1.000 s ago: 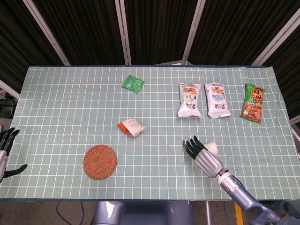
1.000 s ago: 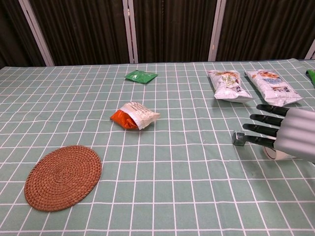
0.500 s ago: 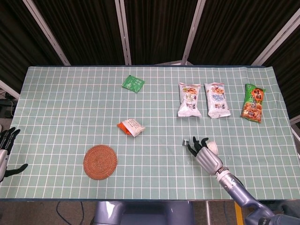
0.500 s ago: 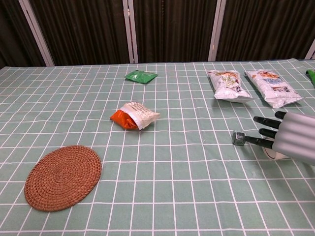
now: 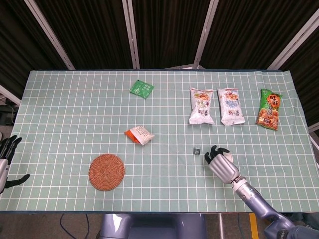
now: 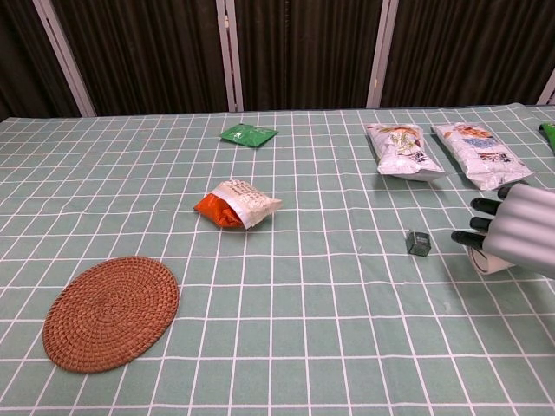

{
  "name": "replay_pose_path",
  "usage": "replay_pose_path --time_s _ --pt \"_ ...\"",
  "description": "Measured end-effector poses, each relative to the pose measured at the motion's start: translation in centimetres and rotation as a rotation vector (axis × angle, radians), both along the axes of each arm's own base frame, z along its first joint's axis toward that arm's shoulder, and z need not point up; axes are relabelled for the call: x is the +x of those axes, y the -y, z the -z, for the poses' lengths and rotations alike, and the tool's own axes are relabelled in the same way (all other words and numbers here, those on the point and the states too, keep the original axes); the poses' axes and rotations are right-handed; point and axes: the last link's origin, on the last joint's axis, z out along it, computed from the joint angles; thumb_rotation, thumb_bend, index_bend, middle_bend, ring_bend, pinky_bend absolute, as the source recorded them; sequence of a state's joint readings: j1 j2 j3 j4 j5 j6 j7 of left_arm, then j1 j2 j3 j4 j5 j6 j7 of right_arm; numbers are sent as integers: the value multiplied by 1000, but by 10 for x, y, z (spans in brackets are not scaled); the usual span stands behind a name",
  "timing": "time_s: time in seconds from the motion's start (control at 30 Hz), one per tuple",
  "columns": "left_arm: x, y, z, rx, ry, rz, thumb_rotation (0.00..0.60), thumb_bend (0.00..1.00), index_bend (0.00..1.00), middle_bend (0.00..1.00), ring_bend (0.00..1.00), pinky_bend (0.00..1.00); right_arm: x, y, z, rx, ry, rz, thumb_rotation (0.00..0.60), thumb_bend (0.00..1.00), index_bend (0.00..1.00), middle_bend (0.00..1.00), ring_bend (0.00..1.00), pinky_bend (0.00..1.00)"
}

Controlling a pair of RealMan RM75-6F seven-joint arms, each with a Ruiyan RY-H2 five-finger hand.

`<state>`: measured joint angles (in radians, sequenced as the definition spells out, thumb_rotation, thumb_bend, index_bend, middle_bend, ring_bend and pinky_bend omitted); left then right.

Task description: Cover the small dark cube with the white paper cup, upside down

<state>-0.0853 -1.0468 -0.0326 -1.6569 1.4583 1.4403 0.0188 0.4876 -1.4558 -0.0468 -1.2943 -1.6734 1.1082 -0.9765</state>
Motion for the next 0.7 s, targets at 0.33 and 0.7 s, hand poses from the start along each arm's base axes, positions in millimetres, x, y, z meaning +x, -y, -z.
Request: replay_pose_path --time_s 0.33,0.7 --pt "2 1 0 -2 4 4 600 0 0 0 0 0 20 14 -14 10 346 107 600 237 233 425 274 544" --pt "1 2 -1 -6 12 1 600 0 0 0 0 0 39 45 -9 121 982 447 600 238 233 425 246 519"
